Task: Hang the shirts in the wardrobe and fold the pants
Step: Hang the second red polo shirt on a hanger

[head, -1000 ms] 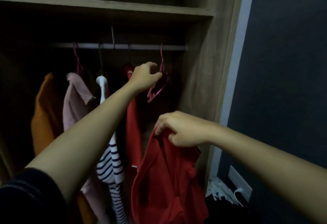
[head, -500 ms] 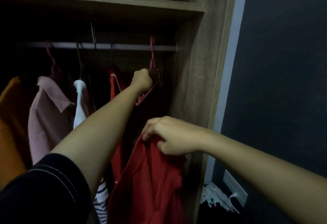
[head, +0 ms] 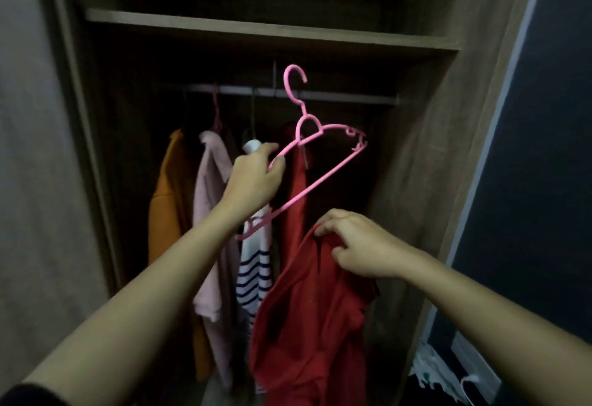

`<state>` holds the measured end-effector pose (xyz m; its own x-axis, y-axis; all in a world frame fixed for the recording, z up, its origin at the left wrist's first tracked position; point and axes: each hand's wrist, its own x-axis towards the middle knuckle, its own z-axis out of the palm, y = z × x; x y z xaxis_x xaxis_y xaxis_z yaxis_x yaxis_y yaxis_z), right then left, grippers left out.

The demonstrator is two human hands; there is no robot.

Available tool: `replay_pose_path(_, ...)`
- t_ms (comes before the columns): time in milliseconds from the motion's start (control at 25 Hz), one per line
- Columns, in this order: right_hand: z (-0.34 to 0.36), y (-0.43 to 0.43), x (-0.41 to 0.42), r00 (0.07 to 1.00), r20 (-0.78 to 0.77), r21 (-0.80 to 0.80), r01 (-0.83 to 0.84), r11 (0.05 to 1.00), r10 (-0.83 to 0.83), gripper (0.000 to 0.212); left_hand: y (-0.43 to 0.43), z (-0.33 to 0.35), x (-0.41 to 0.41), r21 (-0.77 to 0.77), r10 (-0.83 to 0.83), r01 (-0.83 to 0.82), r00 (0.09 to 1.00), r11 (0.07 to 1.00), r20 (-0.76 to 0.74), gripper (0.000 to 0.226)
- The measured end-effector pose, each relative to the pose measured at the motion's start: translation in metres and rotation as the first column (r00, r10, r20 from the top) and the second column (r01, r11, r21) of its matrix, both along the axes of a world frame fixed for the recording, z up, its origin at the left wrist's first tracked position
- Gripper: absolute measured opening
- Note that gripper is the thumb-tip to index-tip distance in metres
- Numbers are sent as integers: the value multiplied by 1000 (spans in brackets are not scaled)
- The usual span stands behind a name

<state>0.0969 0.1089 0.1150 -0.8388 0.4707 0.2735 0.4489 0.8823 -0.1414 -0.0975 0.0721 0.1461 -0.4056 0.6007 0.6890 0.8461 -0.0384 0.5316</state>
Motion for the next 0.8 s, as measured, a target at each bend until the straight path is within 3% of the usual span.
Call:
replay_pose_path(120, -4, -11, -11, 997, -55, -25, 43, 999, -44, 49, -89, -30, -42, 26, -25, 25, 1000, 999, 4, 22)
replay_pose_path(280, -17, -24, -25, 977, -147, -105, 137, 985, -152, 49, -187, -73, -98, 9, -113, 114, 967, 993, 229, 17)
replay_pose_path(440, -29, -40, -38, 965, -126, -192, 203, 960, -230, 51, -257, -98, -126, -12, -164, 178, 928, 984, 335, 12)
replay_pose_path(600, -40, -50, -30, 928, -121, -287, 308, 907, -353, 51, -298, -103, -139, -76, -166, 196, 941, 978, 294, 56)
replay_pose_path(760, -38, -90, -45, 962, -124, -167, 222, 961, -244, 51, -304, -107, -111, -173, -250, 280, 952, 944, 176, 27)
replay_pose_path(800, -35, -104, -52, 974, -129, -112, 171, 979, -185, 51, -300, -112, -98, -162, -261, 278, 958, 947, 121, 29)
